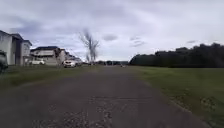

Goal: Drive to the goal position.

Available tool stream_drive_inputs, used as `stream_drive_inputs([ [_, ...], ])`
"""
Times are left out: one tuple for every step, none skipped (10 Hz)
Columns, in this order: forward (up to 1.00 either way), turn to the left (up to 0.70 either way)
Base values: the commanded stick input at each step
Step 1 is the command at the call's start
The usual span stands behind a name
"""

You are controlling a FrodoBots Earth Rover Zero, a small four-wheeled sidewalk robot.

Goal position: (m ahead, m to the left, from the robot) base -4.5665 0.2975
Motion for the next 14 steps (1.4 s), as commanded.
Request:
stream_drive_inputs([
  [1.0,0.0],
  [1.0,0.0],
  [1.0,0.0],
  [1.0,0.0],
  [1.0,0.0],
  [1.0,0.0],
  [1.0,0.0],
  [1.0,0.0],
  [1.0,0.0],
  [1.0,0.0],
  [1.0,0.0],
  [1.0,0.0],
  [1.0,0.0],
  [1.0,0.0],
])
